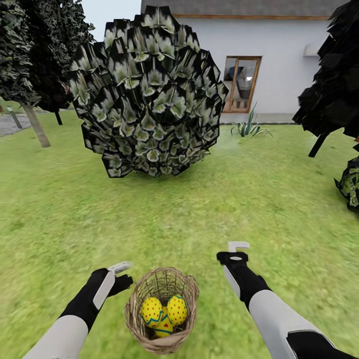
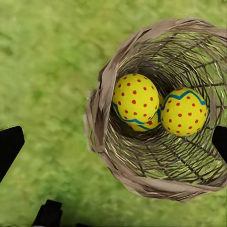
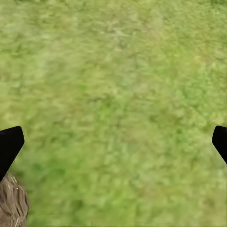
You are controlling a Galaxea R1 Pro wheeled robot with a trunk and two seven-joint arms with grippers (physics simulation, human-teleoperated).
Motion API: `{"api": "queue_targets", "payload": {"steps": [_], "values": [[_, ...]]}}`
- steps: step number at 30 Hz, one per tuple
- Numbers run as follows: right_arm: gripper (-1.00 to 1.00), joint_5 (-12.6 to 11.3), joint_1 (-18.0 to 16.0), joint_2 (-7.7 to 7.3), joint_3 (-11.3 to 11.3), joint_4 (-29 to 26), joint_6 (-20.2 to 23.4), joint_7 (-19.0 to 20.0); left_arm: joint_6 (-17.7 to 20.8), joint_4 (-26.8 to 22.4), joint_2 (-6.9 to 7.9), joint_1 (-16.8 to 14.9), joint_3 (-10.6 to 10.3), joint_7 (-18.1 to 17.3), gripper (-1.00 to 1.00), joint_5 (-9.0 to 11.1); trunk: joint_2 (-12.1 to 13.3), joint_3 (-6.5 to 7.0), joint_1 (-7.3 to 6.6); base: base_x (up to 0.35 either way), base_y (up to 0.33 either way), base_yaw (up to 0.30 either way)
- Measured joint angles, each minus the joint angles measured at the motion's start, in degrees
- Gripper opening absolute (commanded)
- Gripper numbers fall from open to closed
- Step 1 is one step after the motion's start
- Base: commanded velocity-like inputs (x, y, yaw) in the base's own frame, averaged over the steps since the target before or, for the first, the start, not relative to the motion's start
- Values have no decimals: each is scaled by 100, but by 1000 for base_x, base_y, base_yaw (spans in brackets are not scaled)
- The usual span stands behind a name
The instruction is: Take the three Easter eggs out of the wicker basket on the lawn in the garden, then place them on the lawn next to a single tree (choose any tree) so that all three eggs are next to the same tree and none are left in the basket.
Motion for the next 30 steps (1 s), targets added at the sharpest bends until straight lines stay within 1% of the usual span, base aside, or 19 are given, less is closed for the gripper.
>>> {"api": "queue_targets", "payload": {"steps": [4,9,14,19,21,23,30], "values": [[100,-3,-2,5,-6,13,-3,-19,-1,20,-17,0,213,181,100,9,0,-1,2,148,-79,290],[100,-7,3,7,-8,17,0,-31,6,27,-22,0,257,215,100,12,0,-12,3,22,-11,286],[100,-8,1,2,-8,16,-5,-5,10,30,-42,-1,253,220,100,14,0,-16,3,2,-1,60],[100,-2,2,-2,-15,9,-5,5,24,30,-65,-1,234,221,100,14,-199,-106,112,0,0,6],[100,-1,1,-5,-16,4,-5,5,24,32,-104,-1,232,221,100,15,-279,-142,156,0,0,0],[100,3,0,-11,-16,-6,-5,6,10,37,-202,-1,224,221,100,15,-359,-178,200,0,0,0],[100,-1,10,15,-16,-9,-5,18,18,23,-251,-1,216,221,100,3,-640,-304,354,0,0,0]]}}
